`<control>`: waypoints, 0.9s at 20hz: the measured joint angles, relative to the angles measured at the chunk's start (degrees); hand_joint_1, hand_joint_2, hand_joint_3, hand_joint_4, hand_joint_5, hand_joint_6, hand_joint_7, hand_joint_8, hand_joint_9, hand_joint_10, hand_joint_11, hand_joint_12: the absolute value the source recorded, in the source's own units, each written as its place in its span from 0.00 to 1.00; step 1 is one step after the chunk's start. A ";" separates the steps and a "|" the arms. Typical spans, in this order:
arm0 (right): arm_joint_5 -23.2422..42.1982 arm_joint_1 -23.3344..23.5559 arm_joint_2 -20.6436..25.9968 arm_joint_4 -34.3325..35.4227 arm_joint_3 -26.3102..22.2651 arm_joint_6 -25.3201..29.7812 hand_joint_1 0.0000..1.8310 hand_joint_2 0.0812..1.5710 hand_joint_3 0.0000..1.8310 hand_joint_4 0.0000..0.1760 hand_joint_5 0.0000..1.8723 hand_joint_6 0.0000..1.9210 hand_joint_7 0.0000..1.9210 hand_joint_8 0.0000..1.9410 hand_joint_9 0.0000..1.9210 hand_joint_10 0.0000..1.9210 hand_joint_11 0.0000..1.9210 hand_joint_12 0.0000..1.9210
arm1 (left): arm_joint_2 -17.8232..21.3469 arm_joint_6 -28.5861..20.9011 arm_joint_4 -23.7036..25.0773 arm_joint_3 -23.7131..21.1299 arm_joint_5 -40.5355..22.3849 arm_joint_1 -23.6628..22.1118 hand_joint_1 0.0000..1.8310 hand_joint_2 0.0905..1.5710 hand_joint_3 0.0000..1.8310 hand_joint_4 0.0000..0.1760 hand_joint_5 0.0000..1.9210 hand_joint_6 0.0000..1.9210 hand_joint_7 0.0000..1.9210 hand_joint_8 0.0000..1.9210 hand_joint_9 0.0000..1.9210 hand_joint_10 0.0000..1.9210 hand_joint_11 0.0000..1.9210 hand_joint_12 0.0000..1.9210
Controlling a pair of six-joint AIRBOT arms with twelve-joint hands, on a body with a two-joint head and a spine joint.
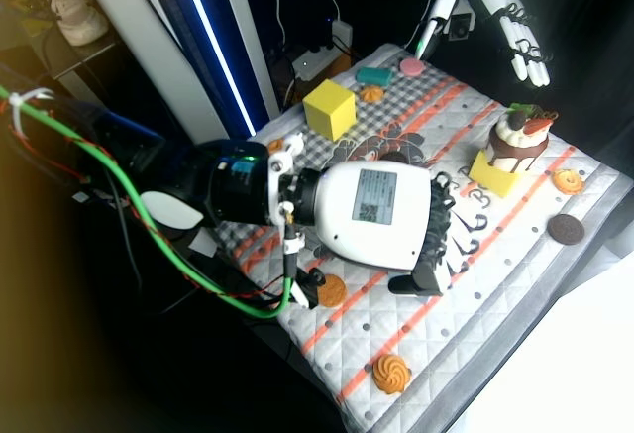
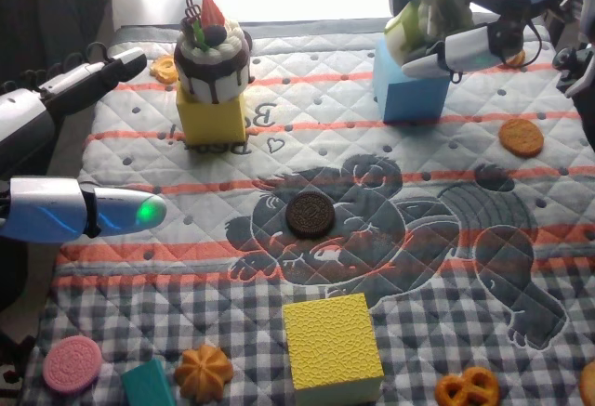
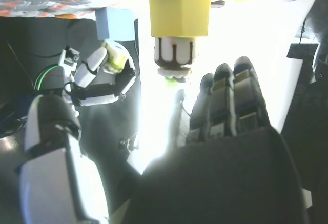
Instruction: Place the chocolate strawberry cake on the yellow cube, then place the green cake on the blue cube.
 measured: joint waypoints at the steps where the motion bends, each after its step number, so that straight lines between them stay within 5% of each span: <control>1: 0.00 0.00 0.00 -0.02 0.00 0.00 0.62 0.72 0.00 0.00 0.47 0.59 0.46 0.67 0.58 0.78 0.59 0.93 | 0.00 0.00 0.00 0.00 -0.02 0.00 0.33 0.49 0.00 1.00 0.00 0.00 0.00 0.00 0.00 0.00 0.00 0.00; 2: -0.17 -0.02 0.00 -0.02 0.00 0.00 0.62 0.72 0.00 0.00 0.47 0.58 0.47 0.71 0.53 0.85 0.54 0.99 | 0.00 0.00 0.02 0.00 -0.04 0.00 0.33 0.49 0.00 1.00 0.00 0.00 0.00 0.00 0.00 0.00 0.00 0.00; 3: -0.26 -0.13 0.00 0.00 0.00 0.02 0.65 0.74 0.00 0.00 0.42 0.60 0.48 0.66 0.43 0.70 0.40 0.91 | 0.00 0.00 0.02 0.00 -0.04 0.00 0.32 0.49 0.00 1.00 0.00 0.00 0.00 0.00 0.00 0.00 0.00 0.00; 4: -0.28 -0.20 0.00 0.00 -0.07 0.00 0.59 0.72 0.00 0.00 0.47 0.58 0.39 0.44 0.38 0.57 0.31 0.84 | 0.00 0.00 0.02 -0.02 -0.02 0.00 0.33 0.49 0.00 1.00 0.00 0.00 0.00 0.00 0.00 0.00 0.00 0.00; 5: -0.28 -0.46 0.02 0.04 -0.17 0.04 0.58 0.66 0.00 0.00 0.41 0.27 0.38 0.31 0.35 0.49 0.26 0.80 | 0.00 -0.02 -0.04 -0.02 -0.04 0.00 0.35 0.49 0.00 1.00 0.00 0.00 0.00 0.00 0.00 0.00 0.00 0.00; 6: -0.24 -0.46 0.00 0.00 -0.39 0.09 0.55 0.65 0.00 0.00 0.40 0.11 0.38 0.16 0.34 0.36 0.22 0.72 | 0.00 -0.02 0.00 -0.02 -0.09 0.00 0.34 0.49 0.00 1.00 0.00 0.00 0.00 0.00 0.00 0.00 0.00 0.00; 8: -0.17 -0.48 0.02 0.02 -0.39 0.76 0.52 0.65 0.00 0.00 0.38 0.01 0.35 0.03 0.33 0.25 0.20 0.72 | 0.00 0.00 0.00 -0.02 -0.07 0.00 0.33 0.49 0.00 1.00 0.00 0.00 0.00 0.00 0.00 0.00 0.00 0.00; 11: -0.85 -0.70 0.00 -0.02 -0.39 0.98 0.49 0.64 0.00 0.00 0.35 0.00 0.32 0.00 0.28 0.20 0.12 0.74 | 0.00 -0.02 -0.02 -0.02 -0.07 0.00 0.36 0.48 0.00 1.00 0.00 0.00 0.00 0.00 0.00 0.00 0.00 0.00; 18: -0.83 -0.70 0.00 -0.02 -0.42 1.64 0.45 0.64 0.00 0.11 0.31 0.00 0.29 0.00 0.33 0.05 0.17 0.68 | 0.00 -0.02 0.00 -0.02 -0.07 0.00 0.35 0.49 0.00 1.00 0.00 0.00 0.00 0.00 0.00 0.00 0.00 0.00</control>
